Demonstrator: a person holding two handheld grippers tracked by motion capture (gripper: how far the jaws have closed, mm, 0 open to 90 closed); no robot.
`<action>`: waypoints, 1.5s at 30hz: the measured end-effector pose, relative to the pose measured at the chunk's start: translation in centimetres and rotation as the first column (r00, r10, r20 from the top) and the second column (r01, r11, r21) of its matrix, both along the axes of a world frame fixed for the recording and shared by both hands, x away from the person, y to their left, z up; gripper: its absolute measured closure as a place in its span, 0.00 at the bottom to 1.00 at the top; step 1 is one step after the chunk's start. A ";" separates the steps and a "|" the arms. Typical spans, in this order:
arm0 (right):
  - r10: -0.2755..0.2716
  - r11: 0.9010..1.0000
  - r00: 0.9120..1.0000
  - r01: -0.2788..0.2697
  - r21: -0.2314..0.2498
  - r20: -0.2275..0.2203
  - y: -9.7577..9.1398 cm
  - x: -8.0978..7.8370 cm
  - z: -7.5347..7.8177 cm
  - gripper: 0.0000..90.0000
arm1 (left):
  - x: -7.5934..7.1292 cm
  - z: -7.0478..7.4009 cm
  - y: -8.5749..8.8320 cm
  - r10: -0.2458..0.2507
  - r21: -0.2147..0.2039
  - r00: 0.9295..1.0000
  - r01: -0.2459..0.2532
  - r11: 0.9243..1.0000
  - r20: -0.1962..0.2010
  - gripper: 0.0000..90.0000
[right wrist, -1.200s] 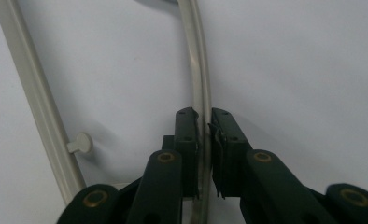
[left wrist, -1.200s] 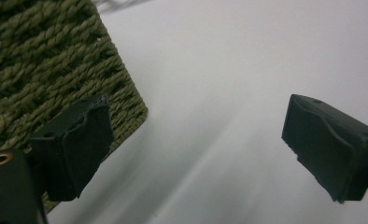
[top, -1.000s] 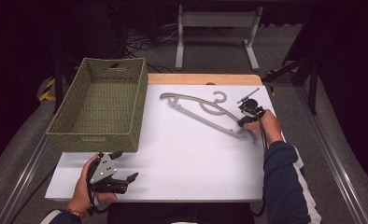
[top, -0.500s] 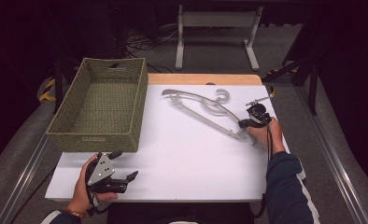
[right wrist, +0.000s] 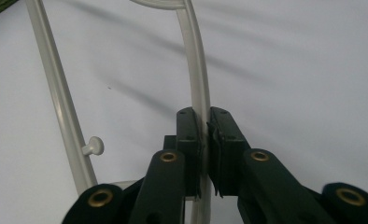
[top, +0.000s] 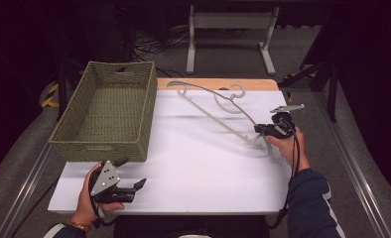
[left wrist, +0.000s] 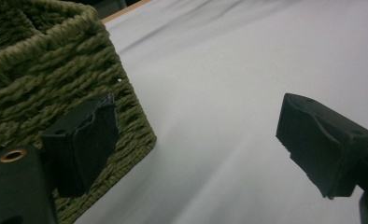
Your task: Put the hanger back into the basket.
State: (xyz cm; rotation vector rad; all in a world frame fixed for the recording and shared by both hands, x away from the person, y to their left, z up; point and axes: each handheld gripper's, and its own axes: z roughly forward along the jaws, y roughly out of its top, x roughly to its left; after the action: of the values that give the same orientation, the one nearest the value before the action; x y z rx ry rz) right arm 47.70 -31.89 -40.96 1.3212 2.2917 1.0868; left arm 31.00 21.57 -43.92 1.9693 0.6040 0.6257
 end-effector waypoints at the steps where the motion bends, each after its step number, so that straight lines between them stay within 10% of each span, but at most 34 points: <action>1: 0.011 1.000 1.000 -0.011 -0.010 0.021 0.2 -0.3 0.3 0.93 | 0.0 0.1 0.1 0.002 0.000 1.000 -0.002 1.000 0.008 0.15; 23: 0.113 0.994 0.976 -0.112 -0.018 0.186 0.9 -4.9 3.5 0.93 | 0.1 1.6 1.1 0.055 -0.058 0.998 -0.053 0.997 0.039 0.16; 45: 0.141 0.990 0.962 -0.137 -0.033 0.234 3.1 -5.6 4.4 0.93 | -0.2 0.8 0.8 0.046 -0.038 0.998 -0.045 0.998 0.032 0.15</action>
State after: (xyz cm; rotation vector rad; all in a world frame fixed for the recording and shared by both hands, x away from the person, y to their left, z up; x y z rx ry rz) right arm 42.13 -28.81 -36.57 0.9771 2.2361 1.1959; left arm 30.82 22.39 -43.13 1.9122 0.6375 0.6689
